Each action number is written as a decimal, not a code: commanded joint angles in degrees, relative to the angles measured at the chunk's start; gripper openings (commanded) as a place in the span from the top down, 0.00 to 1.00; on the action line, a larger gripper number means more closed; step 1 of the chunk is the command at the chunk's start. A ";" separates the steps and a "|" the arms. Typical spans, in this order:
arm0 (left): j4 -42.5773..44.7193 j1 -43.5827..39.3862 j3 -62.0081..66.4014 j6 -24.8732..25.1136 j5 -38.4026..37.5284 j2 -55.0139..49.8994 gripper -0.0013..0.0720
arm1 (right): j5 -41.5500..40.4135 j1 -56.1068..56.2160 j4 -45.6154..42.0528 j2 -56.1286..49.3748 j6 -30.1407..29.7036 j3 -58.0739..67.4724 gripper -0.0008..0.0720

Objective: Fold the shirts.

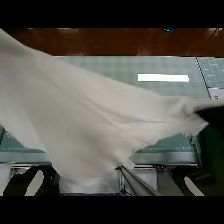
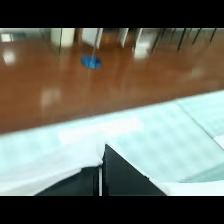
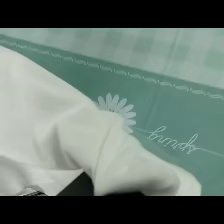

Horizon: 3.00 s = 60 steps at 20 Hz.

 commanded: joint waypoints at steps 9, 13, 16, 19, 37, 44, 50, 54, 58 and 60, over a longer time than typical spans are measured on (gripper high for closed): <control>1.79 -12.13 6.23 -1.77 15.47 -50.03 0.96 | -40.13 -3.26 3.69 -33.11 -0.85 -20.00 0.96; 1.81 -10.71 7.26 -11.06 9.35 -57.44 0.49 | -37.81 -10.69 8.92 -46.99 -3.56 -8.98 0.95; 2.58 -7.67 7.30 -11.21 0.55 -58.36 0.29 | -35.71 -14.86 13.16 -50.97 -5.60 -1.33 0.43; 4.83 -2.97 7.02 -8.61 -11.93 -56.70 0.29 | -27.91 -21.57 12.63 -49.99 -6.32 6.38 0.43; 8.39 5.25 -64.24 -0.92 -0.68 -22.51 0.29 | -30.77 -40.57 8.79 -20.76 -16.17 -39.36 0.43; 3.32 -6.93 -68.22 -3.96 6.08 -22.56 0.29 | -30.88 -40.57 9.16 -20.83 -16.35 -39.36 0.43; -2.58 -10.69 -67.67 -2.14 11.78 -22.56 0.95 | -34.38 -40.52 15.19 -22.10 -18.51 -39.32 0.43; -2.58 -10.69 -65.81 -1.27 11.74 -22.56 0.96 | -34.73 -39.21 21.29 -29.51 -23.04 -39.17 0.43; -2.60 -10.69 -65.02 -1.29 11.72 -22.56 0.96 | -38.03 -34.77 25.51 -38.03 -25.44 -36.76 0.43; -2.60 -10.69 -65.02 -1.31 11.67 -22.56 0.96 | -38.62 -31.91 26.14 -42.18 -25.53 -32.98 0.43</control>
